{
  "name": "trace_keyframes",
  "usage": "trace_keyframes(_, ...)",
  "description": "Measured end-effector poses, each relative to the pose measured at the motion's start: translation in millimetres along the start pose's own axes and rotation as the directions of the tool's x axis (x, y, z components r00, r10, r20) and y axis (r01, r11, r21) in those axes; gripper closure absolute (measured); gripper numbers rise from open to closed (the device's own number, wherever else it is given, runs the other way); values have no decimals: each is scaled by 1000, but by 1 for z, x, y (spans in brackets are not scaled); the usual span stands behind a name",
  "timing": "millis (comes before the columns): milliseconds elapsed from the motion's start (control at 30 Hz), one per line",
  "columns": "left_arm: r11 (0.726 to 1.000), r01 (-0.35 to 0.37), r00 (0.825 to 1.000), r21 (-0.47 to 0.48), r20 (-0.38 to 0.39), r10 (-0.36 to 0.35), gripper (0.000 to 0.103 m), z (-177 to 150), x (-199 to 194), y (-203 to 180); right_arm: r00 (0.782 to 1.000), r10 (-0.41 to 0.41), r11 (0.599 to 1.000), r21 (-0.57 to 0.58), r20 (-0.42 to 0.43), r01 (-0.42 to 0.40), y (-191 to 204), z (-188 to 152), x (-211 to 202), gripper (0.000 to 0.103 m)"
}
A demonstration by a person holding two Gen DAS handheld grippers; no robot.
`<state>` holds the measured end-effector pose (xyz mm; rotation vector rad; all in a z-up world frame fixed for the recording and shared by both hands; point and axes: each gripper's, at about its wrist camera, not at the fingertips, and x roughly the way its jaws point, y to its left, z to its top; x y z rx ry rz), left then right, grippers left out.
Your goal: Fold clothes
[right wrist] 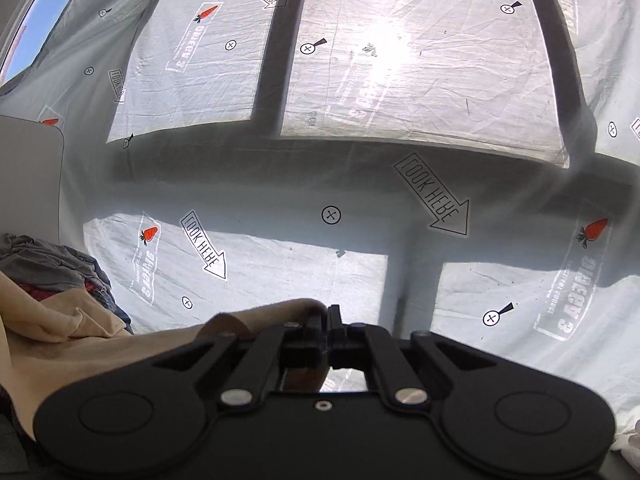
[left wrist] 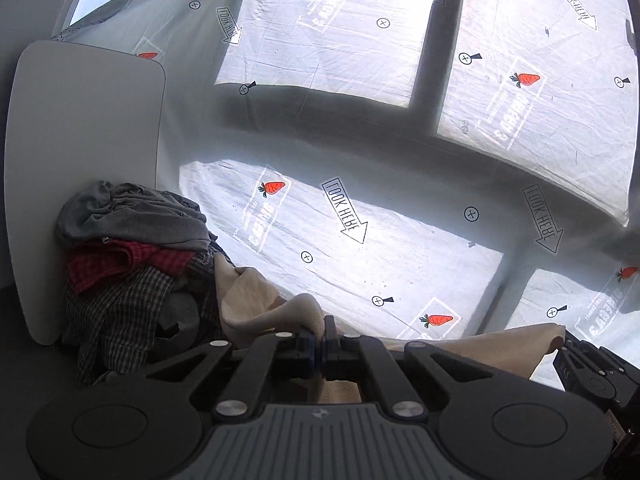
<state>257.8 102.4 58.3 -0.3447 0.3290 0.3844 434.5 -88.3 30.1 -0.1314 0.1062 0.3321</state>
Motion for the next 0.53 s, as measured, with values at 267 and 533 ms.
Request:
trace_keyframes(267,972,215,811,-95,-536,-232,95,-155,4,-73,853,-354,926,-15,-382,377,-154,-94,-54,95)
trace_keyframes(533,990,140,829,-29,-544,-133,70,-159,-2,-50,720,-329,904,18,-610,428,-161,-167,-95,70)
